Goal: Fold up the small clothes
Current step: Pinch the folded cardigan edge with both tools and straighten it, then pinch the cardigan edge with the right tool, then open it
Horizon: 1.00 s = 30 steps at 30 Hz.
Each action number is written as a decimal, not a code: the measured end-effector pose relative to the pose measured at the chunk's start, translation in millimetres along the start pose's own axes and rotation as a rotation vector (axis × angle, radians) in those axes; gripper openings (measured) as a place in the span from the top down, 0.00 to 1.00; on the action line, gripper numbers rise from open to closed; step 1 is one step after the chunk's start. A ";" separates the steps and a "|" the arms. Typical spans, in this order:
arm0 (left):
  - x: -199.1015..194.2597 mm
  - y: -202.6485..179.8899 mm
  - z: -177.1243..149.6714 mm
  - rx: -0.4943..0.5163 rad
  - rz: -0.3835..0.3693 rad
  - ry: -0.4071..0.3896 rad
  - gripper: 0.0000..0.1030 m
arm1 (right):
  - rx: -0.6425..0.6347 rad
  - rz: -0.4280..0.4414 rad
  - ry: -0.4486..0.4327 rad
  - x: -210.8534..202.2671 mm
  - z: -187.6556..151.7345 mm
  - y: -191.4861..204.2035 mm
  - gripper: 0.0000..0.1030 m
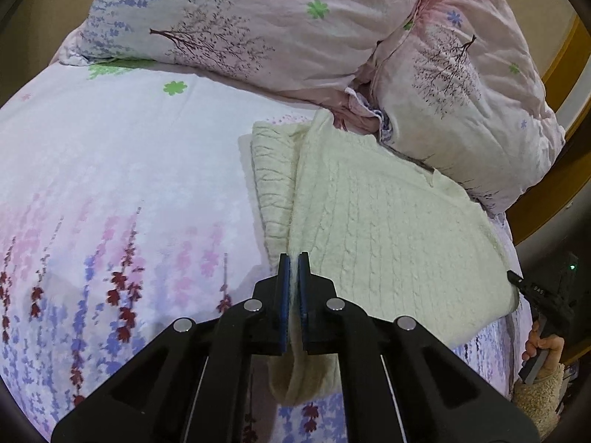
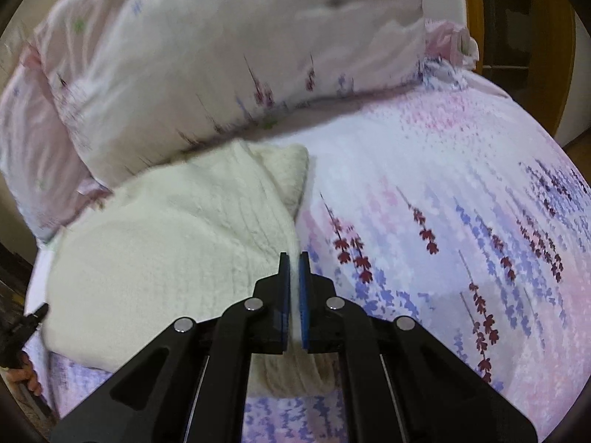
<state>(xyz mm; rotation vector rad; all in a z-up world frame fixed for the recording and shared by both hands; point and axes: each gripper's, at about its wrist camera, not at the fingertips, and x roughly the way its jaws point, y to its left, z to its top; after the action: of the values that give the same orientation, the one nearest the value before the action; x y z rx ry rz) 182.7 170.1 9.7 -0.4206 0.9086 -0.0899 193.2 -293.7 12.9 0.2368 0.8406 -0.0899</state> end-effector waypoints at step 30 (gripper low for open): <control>32.8 -61.9 37.3 0.145 0.066 -0.039 0.46 | -0.006 -0.078 -0.036 52.4 73.7 29.0 0.83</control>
<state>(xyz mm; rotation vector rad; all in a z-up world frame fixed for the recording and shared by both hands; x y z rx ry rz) 238.2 117.0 29.5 -0.2561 0.8702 -0.0862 286.6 -282.7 26.1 0.1966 0.8146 -0.1638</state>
